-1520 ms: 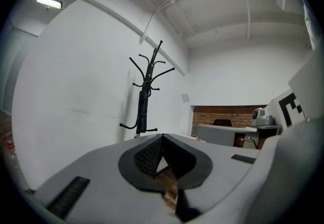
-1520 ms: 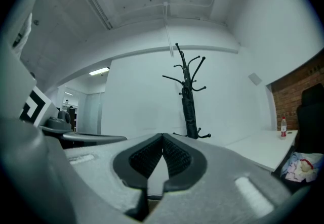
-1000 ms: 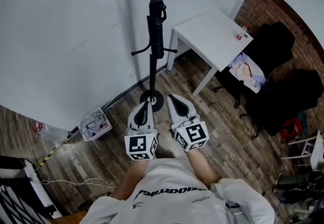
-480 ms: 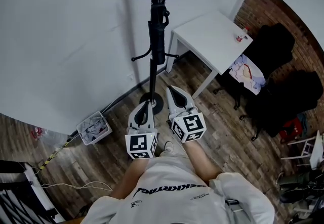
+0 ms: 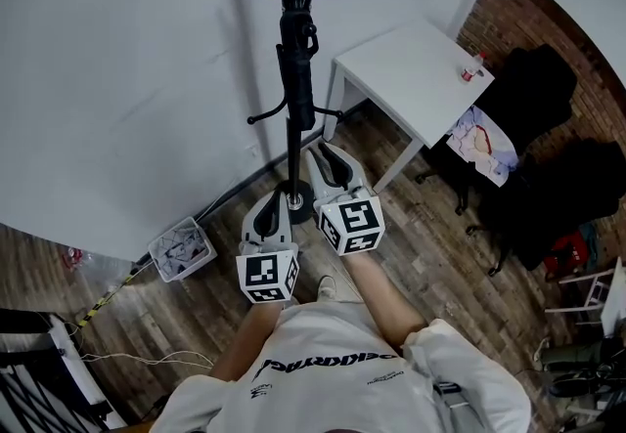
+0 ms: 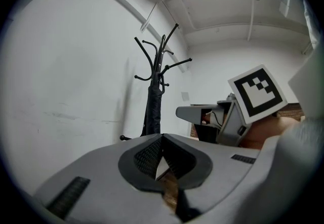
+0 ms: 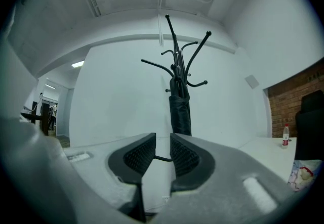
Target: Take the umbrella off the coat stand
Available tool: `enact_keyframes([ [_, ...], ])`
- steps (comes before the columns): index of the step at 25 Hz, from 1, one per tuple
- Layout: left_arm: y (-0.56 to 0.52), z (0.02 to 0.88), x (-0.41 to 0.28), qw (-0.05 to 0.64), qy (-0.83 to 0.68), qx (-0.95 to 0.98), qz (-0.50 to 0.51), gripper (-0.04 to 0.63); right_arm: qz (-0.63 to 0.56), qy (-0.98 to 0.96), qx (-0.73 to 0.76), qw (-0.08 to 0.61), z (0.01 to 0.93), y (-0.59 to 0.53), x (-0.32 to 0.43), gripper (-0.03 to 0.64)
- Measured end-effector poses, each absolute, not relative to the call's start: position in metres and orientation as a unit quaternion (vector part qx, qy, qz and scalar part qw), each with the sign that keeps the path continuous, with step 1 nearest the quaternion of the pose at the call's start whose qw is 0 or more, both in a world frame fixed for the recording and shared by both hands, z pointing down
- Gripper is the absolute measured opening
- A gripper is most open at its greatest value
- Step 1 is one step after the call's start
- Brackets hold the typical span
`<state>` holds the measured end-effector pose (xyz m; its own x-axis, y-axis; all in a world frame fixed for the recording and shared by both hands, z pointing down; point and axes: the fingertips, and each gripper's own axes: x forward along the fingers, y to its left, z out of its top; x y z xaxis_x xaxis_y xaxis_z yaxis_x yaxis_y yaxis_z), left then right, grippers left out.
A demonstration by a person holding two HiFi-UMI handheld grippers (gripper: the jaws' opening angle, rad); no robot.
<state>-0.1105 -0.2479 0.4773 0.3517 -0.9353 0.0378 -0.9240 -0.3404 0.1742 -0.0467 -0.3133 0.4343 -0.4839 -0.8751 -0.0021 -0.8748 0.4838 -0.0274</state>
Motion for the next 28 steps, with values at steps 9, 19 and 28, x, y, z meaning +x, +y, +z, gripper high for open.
enact_keyframes([
  [9,-0.26,0.481,-0.105,0.081,-0.572,0.816,-0.027,-0.003,-0.01,0.849,-0.528,0.012,0.427,-0.359,-0.045,0.189],
  [19,-0.265,0.483,-0.101,0.083,-0.579,0.81,-0.026,-0.003,0.002,0.851,-0.525,-0.01,0.425,-0.39,-0.052,0.252],
  [28,-0.266,0.484,-0.101,0.082,-0.587,0.805,-0.027,-0.003,-0.009,0.853,-0.521,-0.031,0.429,-0.422,-0.055,0.278],
])
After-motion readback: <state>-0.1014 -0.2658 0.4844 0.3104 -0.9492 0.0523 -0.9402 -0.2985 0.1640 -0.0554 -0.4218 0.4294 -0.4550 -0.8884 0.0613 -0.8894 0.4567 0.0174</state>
